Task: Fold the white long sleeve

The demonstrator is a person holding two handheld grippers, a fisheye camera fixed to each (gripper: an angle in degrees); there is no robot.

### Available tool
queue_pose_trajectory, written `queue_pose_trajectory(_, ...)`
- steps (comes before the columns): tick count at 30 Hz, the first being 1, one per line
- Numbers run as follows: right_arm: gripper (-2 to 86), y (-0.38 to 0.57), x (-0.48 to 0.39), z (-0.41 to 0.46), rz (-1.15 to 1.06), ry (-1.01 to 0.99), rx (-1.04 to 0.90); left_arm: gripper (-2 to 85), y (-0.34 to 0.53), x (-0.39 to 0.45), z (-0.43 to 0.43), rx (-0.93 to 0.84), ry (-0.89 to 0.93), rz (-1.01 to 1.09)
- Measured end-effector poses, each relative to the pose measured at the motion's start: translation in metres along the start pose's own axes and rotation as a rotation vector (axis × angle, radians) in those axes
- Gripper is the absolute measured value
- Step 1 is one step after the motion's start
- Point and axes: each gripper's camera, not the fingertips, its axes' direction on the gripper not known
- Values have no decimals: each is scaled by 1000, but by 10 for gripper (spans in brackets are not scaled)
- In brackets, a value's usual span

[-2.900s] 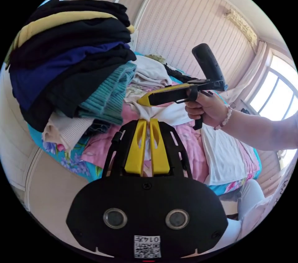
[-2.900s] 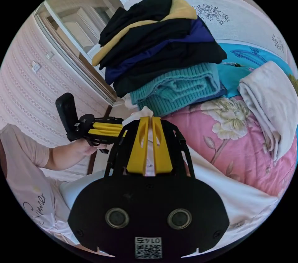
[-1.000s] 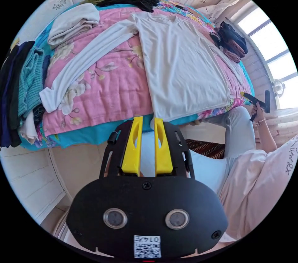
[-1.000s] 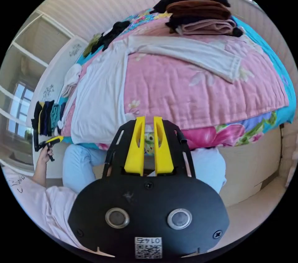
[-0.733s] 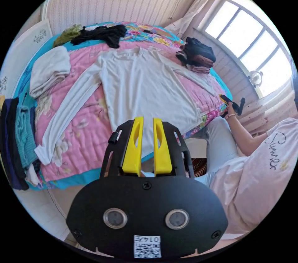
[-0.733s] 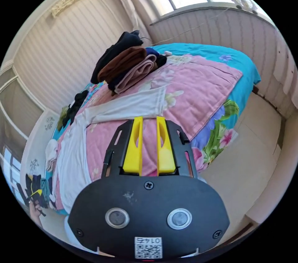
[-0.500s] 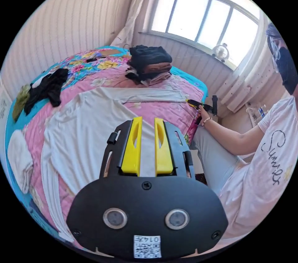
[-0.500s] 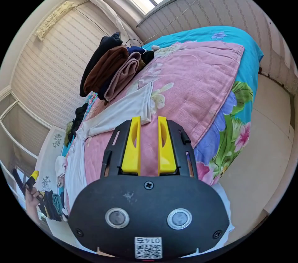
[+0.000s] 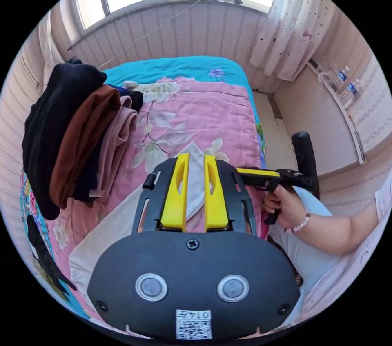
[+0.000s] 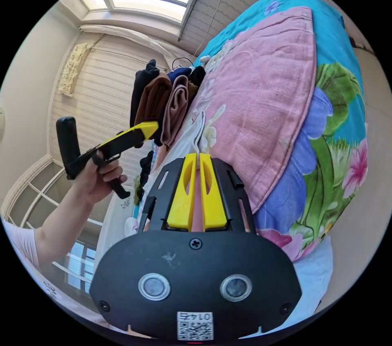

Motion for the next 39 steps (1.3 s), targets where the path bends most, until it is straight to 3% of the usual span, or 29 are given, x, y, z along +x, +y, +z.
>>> queue_pose_trajectory(8,4,5,-6,-16,10,-53,-17,60,-50,0,50,-164,-30,-86)
queue_pose_trajectory(16,4,40,-19,-27,-92,-207,18,3,-30,3,-3,-113,-74,-82)
queue_pose_trajectory(22,3,94,-93,10,-446,-450,-257,0,112,-8,-139,137,-187,-287)
queue_pose_trajectory(27,3,210,-182,47,-667,-655,-526,-3,315,37,-241,281,-297,-506)
queue_pose_trajectory(31,2,320,-235,85,-796,-725,-772,-5,422,89,-262,265,-425,-643)
queue_pose_trajectory(35,3,435,-250,118,-861,-711,-969,-6,515,123,-255,255,-422,-788)
queue_pose_trajectory(39,5,527,-238,145,-976,-571,-1130,-5,574,130,-228,263,-365,-884)
